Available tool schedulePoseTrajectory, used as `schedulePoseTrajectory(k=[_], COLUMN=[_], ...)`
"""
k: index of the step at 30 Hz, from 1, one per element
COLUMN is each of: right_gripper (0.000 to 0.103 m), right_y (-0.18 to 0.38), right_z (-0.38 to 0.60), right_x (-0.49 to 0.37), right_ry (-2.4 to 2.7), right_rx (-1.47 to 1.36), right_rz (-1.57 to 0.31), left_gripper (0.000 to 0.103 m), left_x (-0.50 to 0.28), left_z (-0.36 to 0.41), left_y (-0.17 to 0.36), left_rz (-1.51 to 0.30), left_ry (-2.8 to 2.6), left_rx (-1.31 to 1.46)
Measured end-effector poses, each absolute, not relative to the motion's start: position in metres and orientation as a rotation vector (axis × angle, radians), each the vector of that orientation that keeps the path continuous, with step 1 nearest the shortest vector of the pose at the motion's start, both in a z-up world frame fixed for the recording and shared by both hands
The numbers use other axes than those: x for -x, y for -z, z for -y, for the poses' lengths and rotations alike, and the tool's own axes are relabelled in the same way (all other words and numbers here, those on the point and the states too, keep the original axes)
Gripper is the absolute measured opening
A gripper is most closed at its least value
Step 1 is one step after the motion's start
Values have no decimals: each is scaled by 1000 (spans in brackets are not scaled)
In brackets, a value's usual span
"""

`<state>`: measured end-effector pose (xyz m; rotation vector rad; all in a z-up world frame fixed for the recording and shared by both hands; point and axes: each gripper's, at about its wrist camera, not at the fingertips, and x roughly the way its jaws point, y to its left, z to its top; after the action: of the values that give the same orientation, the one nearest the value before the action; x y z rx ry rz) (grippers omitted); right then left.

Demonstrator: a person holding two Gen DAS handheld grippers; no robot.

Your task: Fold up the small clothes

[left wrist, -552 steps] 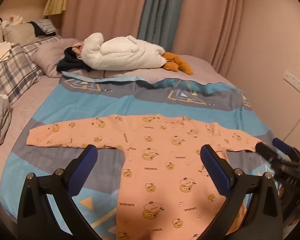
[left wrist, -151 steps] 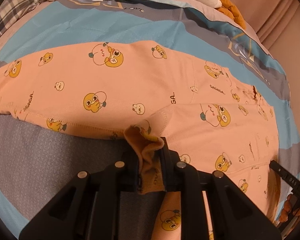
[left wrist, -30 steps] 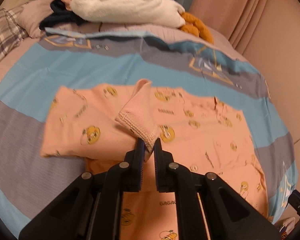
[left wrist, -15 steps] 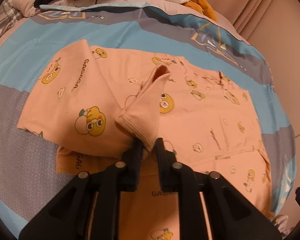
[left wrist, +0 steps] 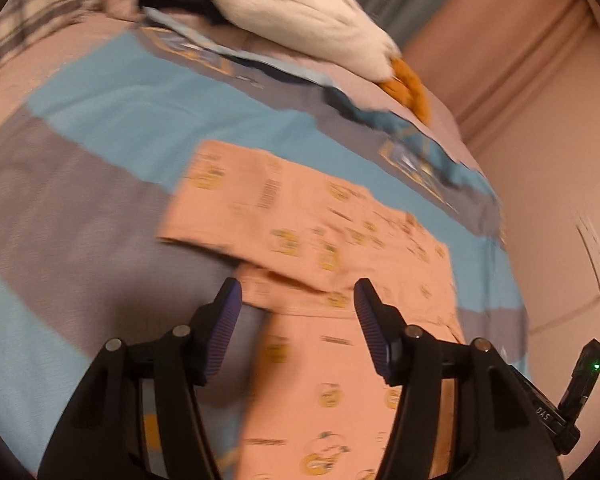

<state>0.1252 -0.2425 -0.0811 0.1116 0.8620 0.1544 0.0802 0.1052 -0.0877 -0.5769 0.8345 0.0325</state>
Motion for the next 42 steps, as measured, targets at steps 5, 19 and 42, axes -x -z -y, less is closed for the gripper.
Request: schedulePoseTrajectory(k=[5, 19, 42], right_gripper=[96, 57, 6], right_y=[82, 139, 82], right_z=[207, 103, 67], right_x=[-151, -244, -237], right_ry=[-288, -499, -512], right_rx=[-133, -326, -61], right_rz=[-885, -1157, -964], left_gripper=[57, 57, 57], left_x=[-59, -39, -32], left_z=[-130, -150, -166], left_y=[87, 95, 101], left_rz=[-829, -850, -860], left_ry=[-159, -218, -255], left_rx=[573, 588, 616])
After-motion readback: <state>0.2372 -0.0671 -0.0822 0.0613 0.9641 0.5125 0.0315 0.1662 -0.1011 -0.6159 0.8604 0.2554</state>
